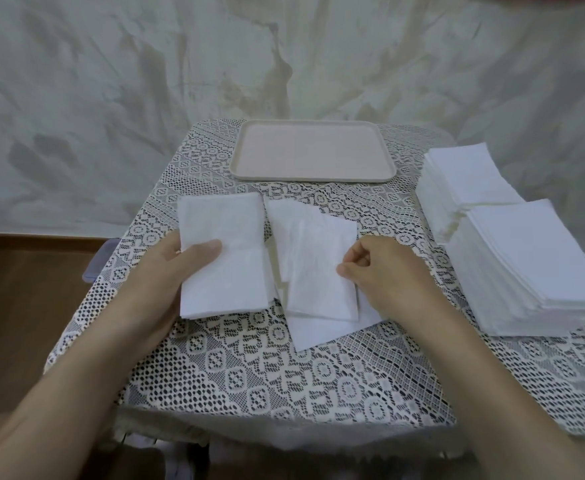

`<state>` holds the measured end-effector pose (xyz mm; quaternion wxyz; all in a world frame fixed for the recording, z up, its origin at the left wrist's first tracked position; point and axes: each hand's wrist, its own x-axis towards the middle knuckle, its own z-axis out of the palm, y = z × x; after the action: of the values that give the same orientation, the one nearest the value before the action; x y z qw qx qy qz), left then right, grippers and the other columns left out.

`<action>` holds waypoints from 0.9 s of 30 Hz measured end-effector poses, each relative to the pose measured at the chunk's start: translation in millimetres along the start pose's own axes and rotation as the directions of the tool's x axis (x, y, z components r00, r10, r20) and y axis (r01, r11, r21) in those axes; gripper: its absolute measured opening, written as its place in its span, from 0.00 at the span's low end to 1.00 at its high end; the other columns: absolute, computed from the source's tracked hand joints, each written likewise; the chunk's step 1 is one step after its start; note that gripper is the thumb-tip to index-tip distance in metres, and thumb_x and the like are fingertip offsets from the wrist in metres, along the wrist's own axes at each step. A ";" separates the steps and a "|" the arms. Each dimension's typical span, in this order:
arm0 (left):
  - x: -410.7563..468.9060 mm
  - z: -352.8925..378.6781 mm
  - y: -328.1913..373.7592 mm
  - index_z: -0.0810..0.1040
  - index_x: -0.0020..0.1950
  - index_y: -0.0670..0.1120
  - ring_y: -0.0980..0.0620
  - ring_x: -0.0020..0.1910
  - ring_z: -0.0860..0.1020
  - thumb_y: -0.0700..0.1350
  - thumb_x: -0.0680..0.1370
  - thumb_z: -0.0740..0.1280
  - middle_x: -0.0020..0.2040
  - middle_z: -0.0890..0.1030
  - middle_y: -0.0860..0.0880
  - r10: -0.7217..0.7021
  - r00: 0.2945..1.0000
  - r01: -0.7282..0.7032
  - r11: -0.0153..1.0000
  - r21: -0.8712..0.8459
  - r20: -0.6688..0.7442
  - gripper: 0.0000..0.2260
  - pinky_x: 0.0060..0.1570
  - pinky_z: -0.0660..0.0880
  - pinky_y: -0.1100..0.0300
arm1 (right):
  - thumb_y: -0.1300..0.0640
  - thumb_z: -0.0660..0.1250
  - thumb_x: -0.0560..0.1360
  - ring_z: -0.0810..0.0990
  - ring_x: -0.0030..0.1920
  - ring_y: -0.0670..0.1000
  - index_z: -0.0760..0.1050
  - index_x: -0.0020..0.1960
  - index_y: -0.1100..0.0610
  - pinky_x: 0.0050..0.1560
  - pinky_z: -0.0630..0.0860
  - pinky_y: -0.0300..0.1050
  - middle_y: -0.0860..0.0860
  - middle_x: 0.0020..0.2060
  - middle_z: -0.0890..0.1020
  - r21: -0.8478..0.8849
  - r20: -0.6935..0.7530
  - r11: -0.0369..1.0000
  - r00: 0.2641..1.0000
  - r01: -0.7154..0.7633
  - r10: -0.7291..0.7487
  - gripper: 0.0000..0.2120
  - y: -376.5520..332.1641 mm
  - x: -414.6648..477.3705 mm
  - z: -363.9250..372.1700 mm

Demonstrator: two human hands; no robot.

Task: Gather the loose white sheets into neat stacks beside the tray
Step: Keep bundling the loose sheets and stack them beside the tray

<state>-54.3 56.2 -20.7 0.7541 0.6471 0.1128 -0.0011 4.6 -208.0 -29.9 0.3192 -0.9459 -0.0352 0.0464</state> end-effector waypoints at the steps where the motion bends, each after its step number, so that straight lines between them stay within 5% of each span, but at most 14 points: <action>1: -0.3 0.5 -0.2 0.79 0.65 0.46 0.50 0.48 0.88 0.46 0.75 0.69 0.53 0.89 0.47 0.001 1.000 -0.001 1.000 0.002 0.000 0.18 0.38 0.83 0.59 | 0.52 0.70 0.79 0.79 0.42 0.48 0.77 0.45 0.49 0.44 0.72 0.45 0.43 0.38 0.79 -0.030 0.006 0.999 1.000 0.011 -0.011 0.05 -0.6 1.4 0.3; 6: -1.3 3.0 0.5 0.80 0.63 0.46 0.50 0.47 0.88 0.46 0.75 0.69 0.52 0.89 0.48 0.000 1.000 0.000 1.000 0.007 -0.002 0.17 0.37 0.83 0.60 | 0.54 0.64 0.81 0.78 0.41 0.49 0.76 0.47 0.52 0.44 0.75 0.47 0.45 0.38 0.79 -0.135 0.060 0.987 0.995 0.082 -0.075 0.06 -1.0 3.1 -0.5; 13: -0.8 4.6 2.0 0.79 0.64 0.46 0.49 0.48 0.88 0.47 0.75 0.69 0.53 0.89 0.48 -0.001 1.000 0.001 1.000 -0.014 0.014 0.18 0.38 0.83 0.59 | 0.55 0.61 0.82 0.75 0.38 0.48 0.73 0.47 0.53 0.34 0.64 0.42 0.46 0.38 0.79 -0.098 -0.015 0.974 0.979 0.203 -0.205 0.06 1.6 -4.0 -14.1; 20: -1.5 5.8 1.0 0.79 0.65 0.46 0.47 0.51 0.88 0.47 0.75 0.69 0.56 0.88 0.46 -0.012 1.000 0.013 1.000 -0.011 0.023 0.19 0.40 0.85 0.57 | 0.56 0.70 0.79 0.78 0.36 0.50 0.71 0.53 0.47 0.42 0.74 0.51 0.47 0.36 0.82 0.383 -0.016 0.920 0.996 0.087 -0.087 0.09 8.9 0.7 -6.3; 22: -1.7 5.2 0.9 0.80 0.65 0.47 0.47 0.51 0.88 0.47 0.75 0.69 0.56 0.88 0.46 -0.012 1.000 0.013 1.000 -0.009 0.024 0.18 0.40 0.85 0.56 | 0.58 0.74 0.77 0.77 0.31 0.44 0.72 0.56 0.51 0.38 0.74 0.45 0.47 0.33 0.81 0.533 0.024 0.846 1.000 -0.004 -0.010 0.13 5.8 2.6 -3.3; 25: -0.9 3.7 0.8 0.79 0.66 0.46 0.47 0.52 0.88 0.47 0.76 0.69 0.57 0.88 0.46 -0.018 1.000 0.018 1.000 -0.016 0.020 0.19 0.41 0.85 0.57 | 0.61 0.74 0.77 0.76 0.26 0.40 0.77 0.56 0.58 0.31 0.73 0.34 0.51 0.36 0.82 0.600 0.079 0.796 0.996 -0.074 0.033 0.10 0.2 0.0 -5.1; 27: -0.4 4.1 1.0 0.79 0.67 0.45 0.47 0.52 0.87 0.47 0.76 0.69 0.57 0.88 0.46 -0.022 1.000 0.022 1.000 -0.017 0.020 0.20 0.41 0.84 0.57 | 0.56 0.75 0.76 0.77 0.28 0.44 0.81 0.52 0.60 0.35 0.74 0.39 0.55 0.37 0.82 0.569 0.097 0.820 0.995 -0.057 0.002 0.09 -1.7 -2.7 -6.6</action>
<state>-53.8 52.3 -19.1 0.7608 0.6390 0.1124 -0.0149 2.6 -210.9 -23.5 0.5849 -0.8042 -0.0198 0.1032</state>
